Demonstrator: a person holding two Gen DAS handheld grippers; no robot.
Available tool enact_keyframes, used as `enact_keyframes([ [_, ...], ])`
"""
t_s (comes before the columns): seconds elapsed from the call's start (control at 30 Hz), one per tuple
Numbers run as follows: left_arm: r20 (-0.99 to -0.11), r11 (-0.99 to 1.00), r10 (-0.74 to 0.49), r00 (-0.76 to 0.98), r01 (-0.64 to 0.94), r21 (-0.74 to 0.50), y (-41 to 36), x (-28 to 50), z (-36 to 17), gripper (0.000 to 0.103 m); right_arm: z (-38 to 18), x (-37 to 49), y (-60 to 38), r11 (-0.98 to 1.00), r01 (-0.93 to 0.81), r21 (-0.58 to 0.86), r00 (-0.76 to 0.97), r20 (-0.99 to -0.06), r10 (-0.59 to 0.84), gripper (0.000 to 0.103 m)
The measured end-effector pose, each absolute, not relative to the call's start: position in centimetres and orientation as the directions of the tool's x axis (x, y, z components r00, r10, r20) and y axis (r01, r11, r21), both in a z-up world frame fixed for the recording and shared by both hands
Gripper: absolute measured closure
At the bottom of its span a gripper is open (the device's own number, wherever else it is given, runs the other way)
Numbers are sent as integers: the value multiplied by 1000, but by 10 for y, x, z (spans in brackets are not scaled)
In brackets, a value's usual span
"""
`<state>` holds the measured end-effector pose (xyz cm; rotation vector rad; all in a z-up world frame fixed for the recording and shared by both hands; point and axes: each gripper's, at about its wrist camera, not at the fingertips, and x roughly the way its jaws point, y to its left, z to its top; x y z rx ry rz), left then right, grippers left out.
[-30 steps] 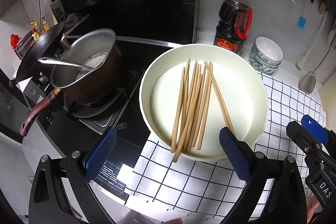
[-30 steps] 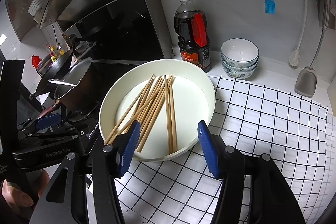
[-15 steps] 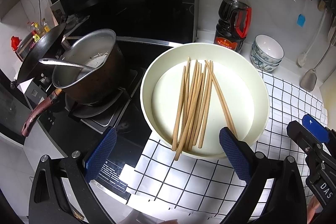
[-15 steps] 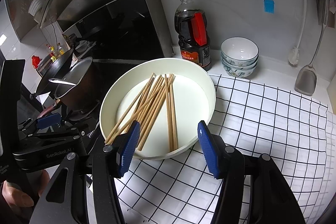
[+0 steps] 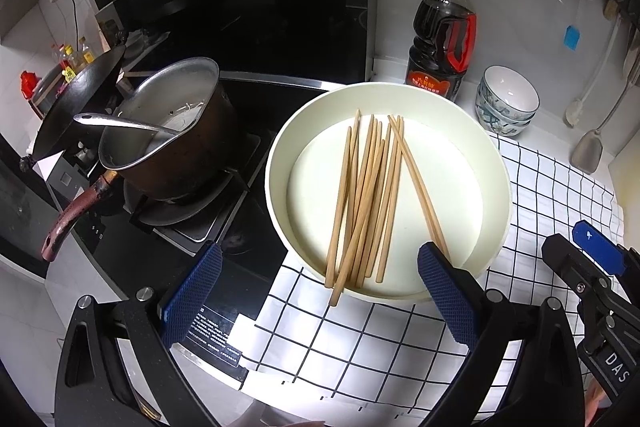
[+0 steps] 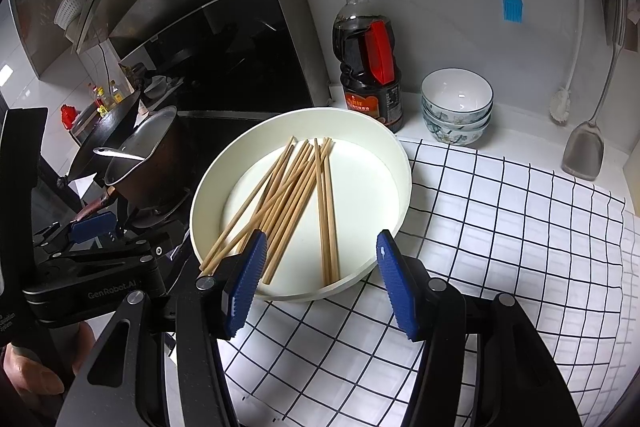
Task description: Organize utensils
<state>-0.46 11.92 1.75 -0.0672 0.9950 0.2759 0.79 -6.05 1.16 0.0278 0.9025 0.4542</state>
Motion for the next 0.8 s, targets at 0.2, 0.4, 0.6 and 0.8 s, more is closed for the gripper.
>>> enact_keyframes([
  [0.2,-838,964,190,511,-259,61,120,-5,17,6,12,7,-61,905,-369,212,531,-751,393,48],
  [0.4,-838,964,179,516,-261,45,121,-6,16,6,12,7,-61,905,-369,212,531,-751,392,48],
  [0.6,-832,963,188,522,-263,54,119,-7,18,6,12,7,-60,905,-369,213,531,-751,393,48],
  [0.8,-840,963,180,511,-265,46,121,-7,16,6,12,8,-61,905,-368,213,531,-751,392,48],
])
